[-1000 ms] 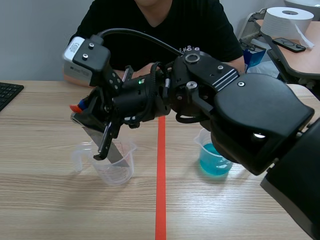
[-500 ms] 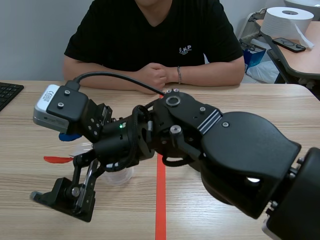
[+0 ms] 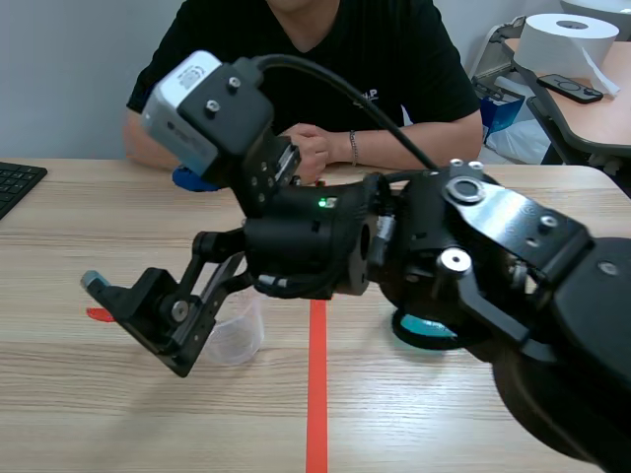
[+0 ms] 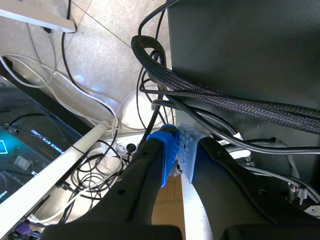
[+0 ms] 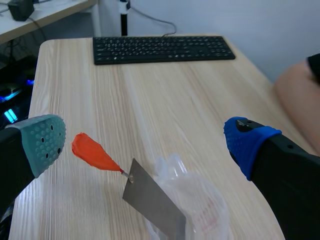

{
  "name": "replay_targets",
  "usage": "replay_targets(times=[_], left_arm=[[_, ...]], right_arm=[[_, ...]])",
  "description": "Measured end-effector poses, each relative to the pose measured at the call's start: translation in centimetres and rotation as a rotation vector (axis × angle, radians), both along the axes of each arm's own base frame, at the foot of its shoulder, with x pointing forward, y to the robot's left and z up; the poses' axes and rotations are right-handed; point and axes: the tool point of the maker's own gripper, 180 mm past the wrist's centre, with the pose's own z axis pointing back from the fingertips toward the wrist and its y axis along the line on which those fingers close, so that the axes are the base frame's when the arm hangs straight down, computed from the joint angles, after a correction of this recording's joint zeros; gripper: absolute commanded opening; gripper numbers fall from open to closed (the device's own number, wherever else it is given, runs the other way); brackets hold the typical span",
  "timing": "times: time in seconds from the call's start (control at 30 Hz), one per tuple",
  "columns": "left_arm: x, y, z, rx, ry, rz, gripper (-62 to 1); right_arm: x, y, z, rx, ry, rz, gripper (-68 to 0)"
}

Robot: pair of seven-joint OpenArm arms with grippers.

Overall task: Do the redox reaction experiment.
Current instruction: 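Return to the home posture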

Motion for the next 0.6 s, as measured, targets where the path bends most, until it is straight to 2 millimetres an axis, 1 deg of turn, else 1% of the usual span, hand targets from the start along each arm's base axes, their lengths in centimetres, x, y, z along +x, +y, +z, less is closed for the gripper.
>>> replay_targets(times=[0.07,0.13,0.23,0.37,0.47,0.53,0.6], left_arm=[[0.0,0.0,0.0,0.000,0.000,0.000,-58.2],[0.0,0.0,0.0,0.000,0.000,0.000,-58.2],[0.0,0.0,0.0,0.000,0.000,0.000,-58.2],[0.0,0.0,0.0,0.000,0.000,0.000,-58.2],[0.0,0.0,0.0,0.000,0.000,0.000,-58.2],[0.0,0.0,0.0,0.000,0.000,0.000,-58.2],[0.0,0.0,0.0,0.000,0.000,0.000,-58.2]], right_arm=[[-0.2,-1.3,0.3,0.011,-0.007,-0.047,0.4],[-0.5,-2.8,0.0,-0.005,-0.003,-0.087,0.4],[-0.2,-5.3,-0.7,-0.031,0.009,-0.187,0.4],[-0.6,-8.5,-0.9,-0.082,0.002,-0.266,0.4],[-1.0,-10.4,-0.7,-0.108,0.002,-0.306,0.4],[-0.8,-11.7,-0.2,-0.089,0.030,-0.359,0.4],[-0.8,-12.8,0.2,-0.102,0.025,-0.373,0.4]])
